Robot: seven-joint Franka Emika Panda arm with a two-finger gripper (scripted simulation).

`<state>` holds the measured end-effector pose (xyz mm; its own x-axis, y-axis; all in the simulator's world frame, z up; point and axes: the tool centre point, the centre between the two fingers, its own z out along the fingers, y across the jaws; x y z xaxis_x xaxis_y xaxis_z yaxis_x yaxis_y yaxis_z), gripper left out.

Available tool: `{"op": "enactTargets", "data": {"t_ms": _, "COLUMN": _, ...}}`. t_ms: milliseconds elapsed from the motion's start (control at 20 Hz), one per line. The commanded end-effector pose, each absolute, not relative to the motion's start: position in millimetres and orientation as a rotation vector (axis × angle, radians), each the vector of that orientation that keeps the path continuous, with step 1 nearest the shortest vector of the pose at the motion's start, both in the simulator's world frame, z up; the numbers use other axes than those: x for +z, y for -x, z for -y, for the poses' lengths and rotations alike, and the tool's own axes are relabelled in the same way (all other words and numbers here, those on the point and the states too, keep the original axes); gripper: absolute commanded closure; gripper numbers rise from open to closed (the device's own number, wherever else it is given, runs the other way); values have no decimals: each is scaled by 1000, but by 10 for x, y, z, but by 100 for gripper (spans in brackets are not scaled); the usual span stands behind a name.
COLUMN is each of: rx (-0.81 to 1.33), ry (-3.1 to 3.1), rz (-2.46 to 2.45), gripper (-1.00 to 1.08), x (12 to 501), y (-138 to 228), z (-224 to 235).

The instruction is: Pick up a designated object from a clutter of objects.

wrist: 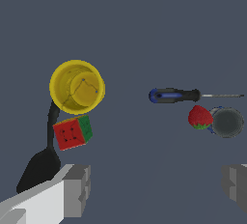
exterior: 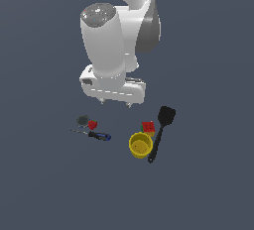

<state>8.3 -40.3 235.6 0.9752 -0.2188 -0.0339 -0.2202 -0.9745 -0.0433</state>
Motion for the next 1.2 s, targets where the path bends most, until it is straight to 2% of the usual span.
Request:
{"op": "enactTargets", "data": {"t_ms": 0, "rx": 44, "ry": 3051, "rz": -483, "gripper": -92, "x": 2122, "y": -94, "z": 569}}
{"op": "enactTargets", "data": {"t_ms": 550, "rx": 20, "ry": 2899, "rz": -1134, "gripper": -92, "x": 1097, "y": 76, "z": 1414}}
{"op": "enactTargets", "data": {"t_ms": 1150, "rx": 0, "ry": 2819, "rz": -1386, "gripper": -92, "x": 730, "y": 248, "z": 1773}}
